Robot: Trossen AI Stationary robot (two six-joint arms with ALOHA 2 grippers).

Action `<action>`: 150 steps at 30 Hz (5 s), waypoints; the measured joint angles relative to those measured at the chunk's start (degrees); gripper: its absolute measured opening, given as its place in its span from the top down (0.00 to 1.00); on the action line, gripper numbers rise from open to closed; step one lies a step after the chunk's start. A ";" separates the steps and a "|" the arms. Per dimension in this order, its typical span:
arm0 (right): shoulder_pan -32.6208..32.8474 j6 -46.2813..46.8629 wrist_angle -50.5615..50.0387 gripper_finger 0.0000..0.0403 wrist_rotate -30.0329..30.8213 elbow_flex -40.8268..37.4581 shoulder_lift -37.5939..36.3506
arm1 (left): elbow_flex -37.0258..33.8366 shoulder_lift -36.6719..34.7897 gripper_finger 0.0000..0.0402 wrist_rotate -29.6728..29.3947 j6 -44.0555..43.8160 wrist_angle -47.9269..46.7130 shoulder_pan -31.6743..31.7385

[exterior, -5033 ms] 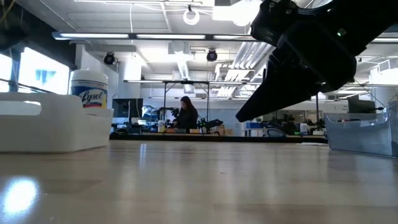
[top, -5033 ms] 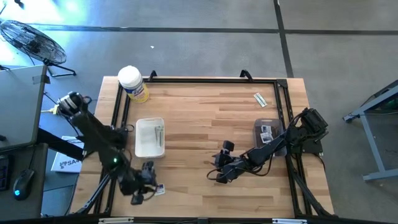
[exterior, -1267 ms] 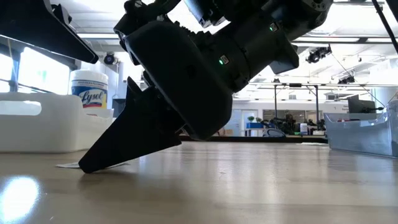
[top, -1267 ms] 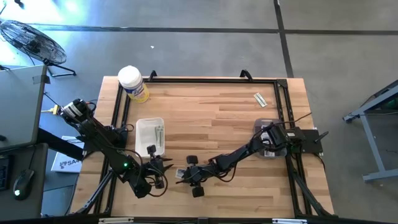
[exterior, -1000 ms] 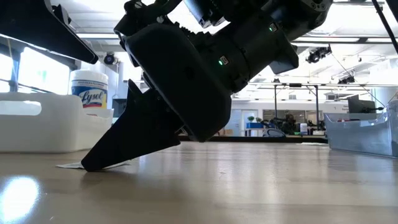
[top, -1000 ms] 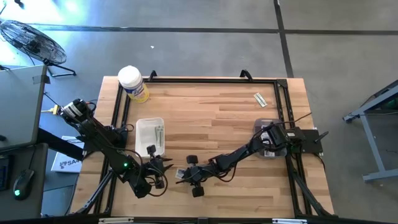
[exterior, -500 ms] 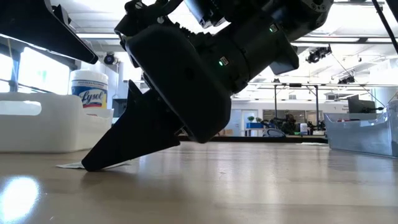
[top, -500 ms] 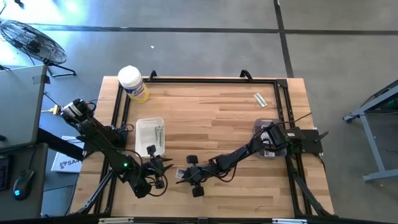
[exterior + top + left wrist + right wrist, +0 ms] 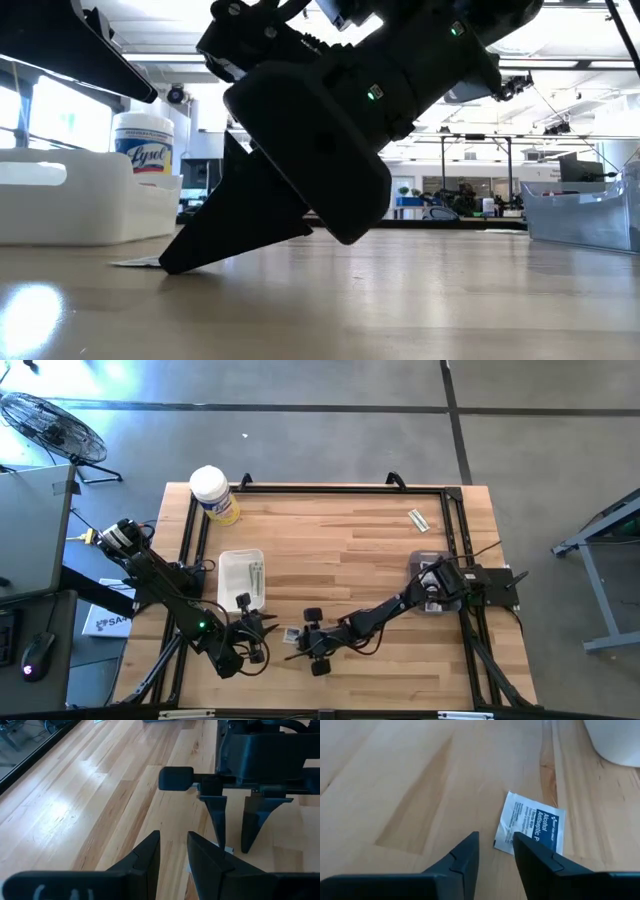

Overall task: Pick & Place First Aid Supplies
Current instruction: Put the blue alcohol pad into the black bin, then put the green bandage into the white bin

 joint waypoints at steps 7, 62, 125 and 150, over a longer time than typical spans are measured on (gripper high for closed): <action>-1.36 4.59 -3.02 0.74 -1.97 0.18 -0.22 | 0.00 0.00 0.76 0.00 0.00 0.00 0.00; 2.50 56.90 -80.65 1.00 9.99 -2.48 -40.61 | -0.02 -4.63 0.76 2.80 4.74 -6.42 0.00; -8.08 94.51 -63.47 0.99 -23.86 -46.46 -62.15 | -0.01 -4.61 0.76 7.33 14.25 -6.43 0.00; -8.17 90.91 -64.79 0.84 -22.79 -45.66 -61.92 | -0.01 -4.61 0.76 7.45 14.04 -7.26 -0.01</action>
